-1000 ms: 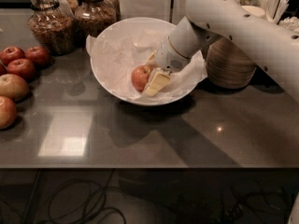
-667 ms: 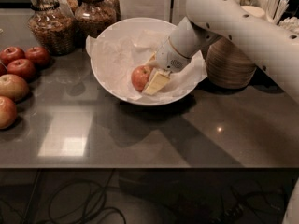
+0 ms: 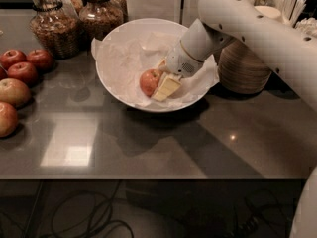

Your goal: Pick apple from white bowl

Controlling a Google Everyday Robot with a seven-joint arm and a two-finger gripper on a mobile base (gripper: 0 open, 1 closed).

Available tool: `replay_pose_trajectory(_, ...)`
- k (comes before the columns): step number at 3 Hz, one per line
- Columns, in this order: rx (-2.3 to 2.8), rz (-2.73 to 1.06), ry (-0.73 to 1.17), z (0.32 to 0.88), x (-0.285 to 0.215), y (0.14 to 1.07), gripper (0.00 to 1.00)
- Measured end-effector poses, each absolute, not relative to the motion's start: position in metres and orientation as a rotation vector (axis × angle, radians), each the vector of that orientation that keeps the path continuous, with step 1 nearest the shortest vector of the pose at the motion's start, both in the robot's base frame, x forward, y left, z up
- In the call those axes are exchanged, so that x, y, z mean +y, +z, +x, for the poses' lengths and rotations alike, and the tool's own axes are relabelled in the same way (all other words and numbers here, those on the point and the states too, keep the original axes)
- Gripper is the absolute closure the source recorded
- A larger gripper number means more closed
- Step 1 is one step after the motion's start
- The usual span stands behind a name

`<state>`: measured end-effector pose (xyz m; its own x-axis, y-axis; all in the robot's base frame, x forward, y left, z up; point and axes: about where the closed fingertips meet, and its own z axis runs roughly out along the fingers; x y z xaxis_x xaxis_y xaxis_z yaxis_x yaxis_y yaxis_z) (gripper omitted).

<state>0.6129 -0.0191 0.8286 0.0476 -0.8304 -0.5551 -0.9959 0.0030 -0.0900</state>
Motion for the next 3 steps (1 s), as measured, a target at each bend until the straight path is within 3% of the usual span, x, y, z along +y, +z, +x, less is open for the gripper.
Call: replay_pose_trajectory(3, 1.699, -1.675, 0.644, 0.609, -0.057, 0.915, 1.0)
